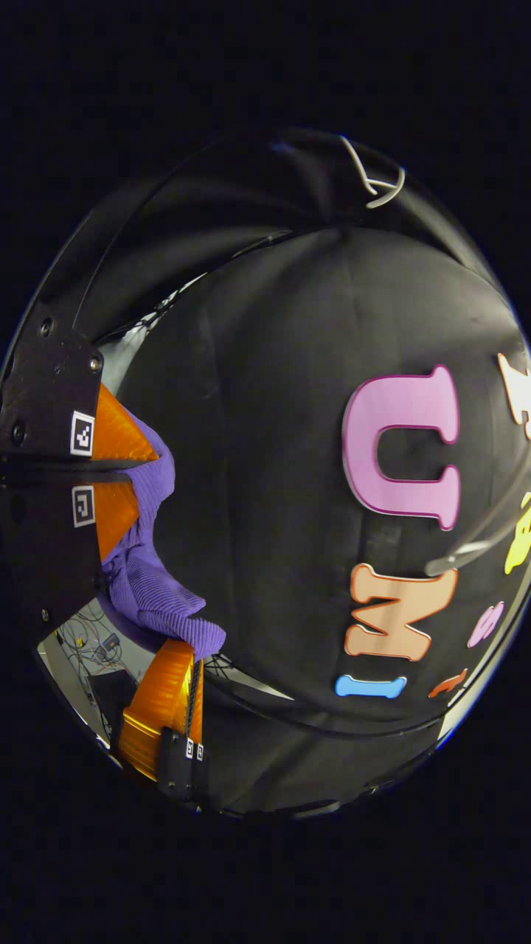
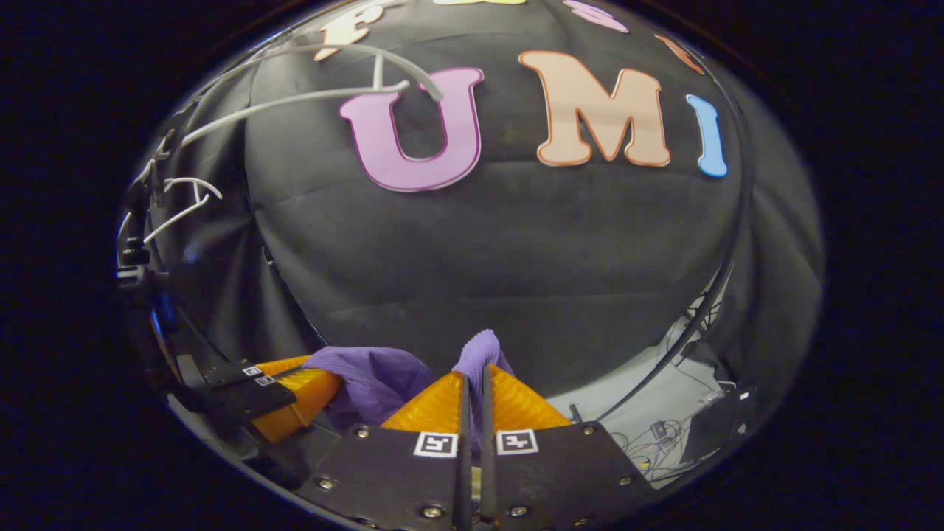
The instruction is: Grasp the clothes on the hanger with both hands and then place them into the laundry hamper below.
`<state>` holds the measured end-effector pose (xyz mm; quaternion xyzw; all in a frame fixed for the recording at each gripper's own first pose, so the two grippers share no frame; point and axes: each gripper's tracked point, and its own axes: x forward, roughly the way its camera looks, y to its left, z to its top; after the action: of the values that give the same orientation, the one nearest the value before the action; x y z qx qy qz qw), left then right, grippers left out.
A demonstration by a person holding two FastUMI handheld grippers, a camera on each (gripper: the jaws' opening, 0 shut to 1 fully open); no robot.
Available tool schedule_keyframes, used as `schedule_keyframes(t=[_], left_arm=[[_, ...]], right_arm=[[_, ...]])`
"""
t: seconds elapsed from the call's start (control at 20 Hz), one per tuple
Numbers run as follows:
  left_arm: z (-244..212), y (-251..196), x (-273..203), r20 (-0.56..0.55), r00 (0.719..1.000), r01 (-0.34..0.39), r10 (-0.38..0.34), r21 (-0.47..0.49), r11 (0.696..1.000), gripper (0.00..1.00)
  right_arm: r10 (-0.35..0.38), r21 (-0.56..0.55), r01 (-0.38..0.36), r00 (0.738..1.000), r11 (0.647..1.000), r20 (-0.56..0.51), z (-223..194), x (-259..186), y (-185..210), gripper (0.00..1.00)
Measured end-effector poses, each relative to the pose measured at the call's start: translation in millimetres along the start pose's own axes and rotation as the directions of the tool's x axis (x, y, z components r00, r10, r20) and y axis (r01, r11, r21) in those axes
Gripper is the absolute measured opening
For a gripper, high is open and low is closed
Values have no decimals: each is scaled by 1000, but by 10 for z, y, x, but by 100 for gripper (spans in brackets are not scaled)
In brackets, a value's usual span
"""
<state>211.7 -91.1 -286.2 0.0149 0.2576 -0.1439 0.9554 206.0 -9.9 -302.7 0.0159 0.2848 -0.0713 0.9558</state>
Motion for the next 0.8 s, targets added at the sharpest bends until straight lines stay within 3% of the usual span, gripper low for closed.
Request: schedule_keyframes(t=[0.2, 0.4, 0.6, 0.65, 0.7, 0.8], left_arm=[[-470, -30, 236, -116, 993, 25, -25, 3, 1000, 1], [-1167, -183, 448, -351, 930, 92, -108, -62, 994, 2], [-1894, -92, 557, -544, 837, 32, -52, -47, 998, 77], [-2017, -108, 533, -582, 811, 23, -60, -71, 997, 96], [-2075, -103, 471, -605, 794, 5, -54, -83, 997, 96], [-2121, 16, 492, -606, 795, -16, -28, -68, 998, 98]], right_arm=[[-26, 51, 28, 999, 998, -28, -164, 279, -62, 5], [-44, 75, 54, 990, 996, -133, -608, 536, -166, 5], [-107, 46, 124, 957, 991, -271, -1258, 718, -342, 6], [-113, 39, 131, 945, 991, -306, -1425, 751, -360, 19], [-120, 42, 142, 934, 989, -336, -1562, 745, -340, 24], [-132, 45, 161, 916, 986, -380, -1757, 781, -429, 62]])
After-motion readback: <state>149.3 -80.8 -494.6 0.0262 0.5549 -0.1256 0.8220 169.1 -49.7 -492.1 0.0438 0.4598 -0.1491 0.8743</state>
